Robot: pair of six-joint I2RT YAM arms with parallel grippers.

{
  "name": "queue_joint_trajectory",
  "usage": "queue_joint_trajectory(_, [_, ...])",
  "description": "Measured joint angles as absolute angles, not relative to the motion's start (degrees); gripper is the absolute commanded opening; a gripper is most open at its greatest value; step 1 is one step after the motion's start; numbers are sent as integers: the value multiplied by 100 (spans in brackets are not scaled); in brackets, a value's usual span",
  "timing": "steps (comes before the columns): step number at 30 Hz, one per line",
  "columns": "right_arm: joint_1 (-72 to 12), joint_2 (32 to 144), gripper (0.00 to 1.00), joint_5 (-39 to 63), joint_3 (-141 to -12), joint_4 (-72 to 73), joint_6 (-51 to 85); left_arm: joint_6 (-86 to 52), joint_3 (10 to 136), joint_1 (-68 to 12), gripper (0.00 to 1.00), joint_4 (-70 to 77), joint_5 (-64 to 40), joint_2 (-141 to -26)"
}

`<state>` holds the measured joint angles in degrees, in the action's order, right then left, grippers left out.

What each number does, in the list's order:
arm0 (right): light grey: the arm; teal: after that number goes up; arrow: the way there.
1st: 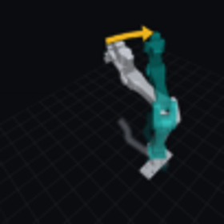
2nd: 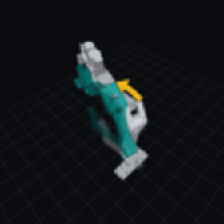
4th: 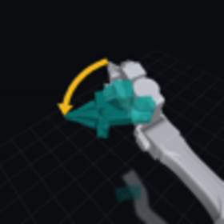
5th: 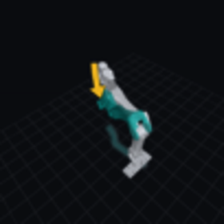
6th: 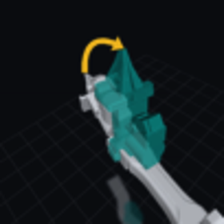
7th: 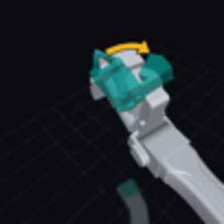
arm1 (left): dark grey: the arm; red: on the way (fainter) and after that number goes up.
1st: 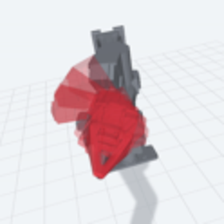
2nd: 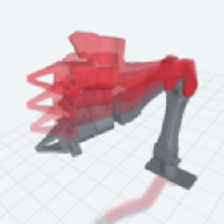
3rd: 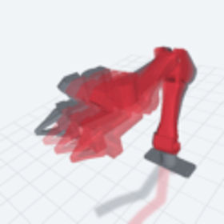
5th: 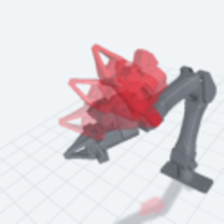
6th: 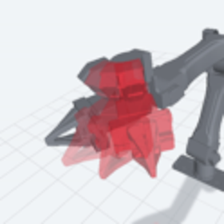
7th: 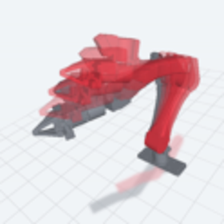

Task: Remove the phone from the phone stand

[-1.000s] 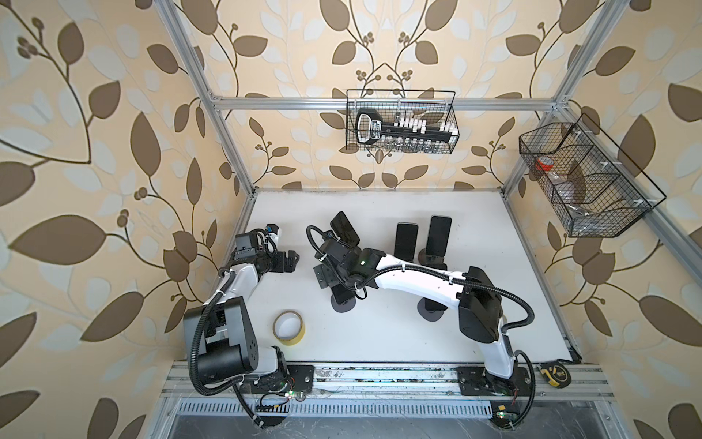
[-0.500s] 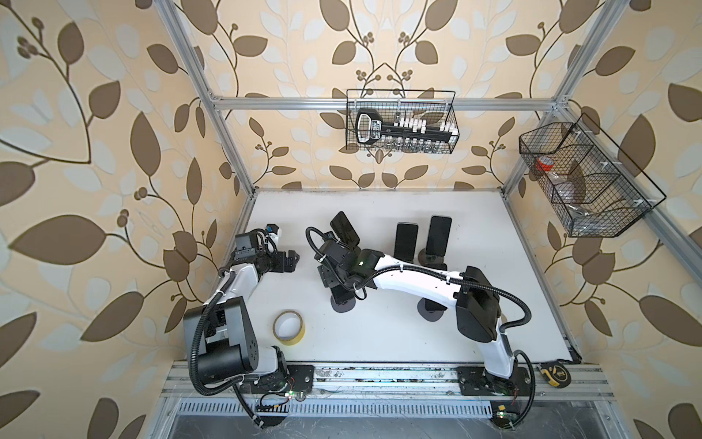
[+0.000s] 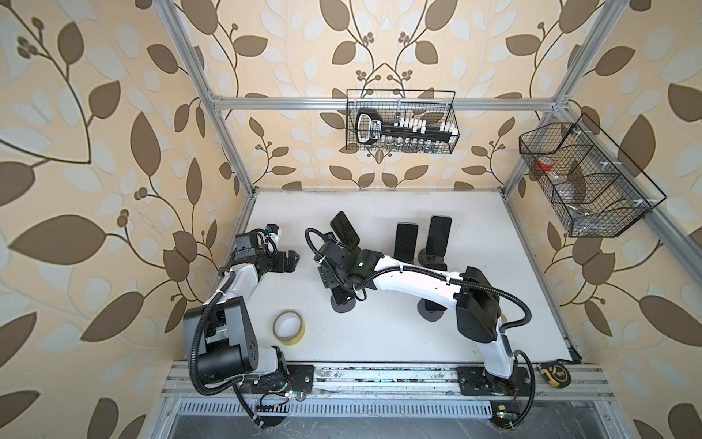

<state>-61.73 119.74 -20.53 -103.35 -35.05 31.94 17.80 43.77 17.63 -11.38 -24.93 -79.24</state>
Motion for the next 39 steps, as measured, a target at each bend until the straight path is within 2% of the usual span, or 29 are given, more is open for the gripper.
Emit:
queue_joint_trajectory(11, [-6071,11843,69,-1806,-10335,-3712,3192,1789,4377,1763,99,-1144,-2508,-7924])
queue_joint_trajectory(22, [-5848,11194,68,-1671,-10241,-3767,3118,1791,4377,1763,99,-1151,-2508,-7924])
queue_joint_trajectory(33, [-5284,10265,68,-1647,-9188,-3935,2714,1806,4379,1763,99,-1234,-2510,-7924])
queue_joint_trajectory(39, [-5299,10165,68,-1525,-8687,-4110,2620,1806,4379,1763,99,-1249,-2510,-7926])
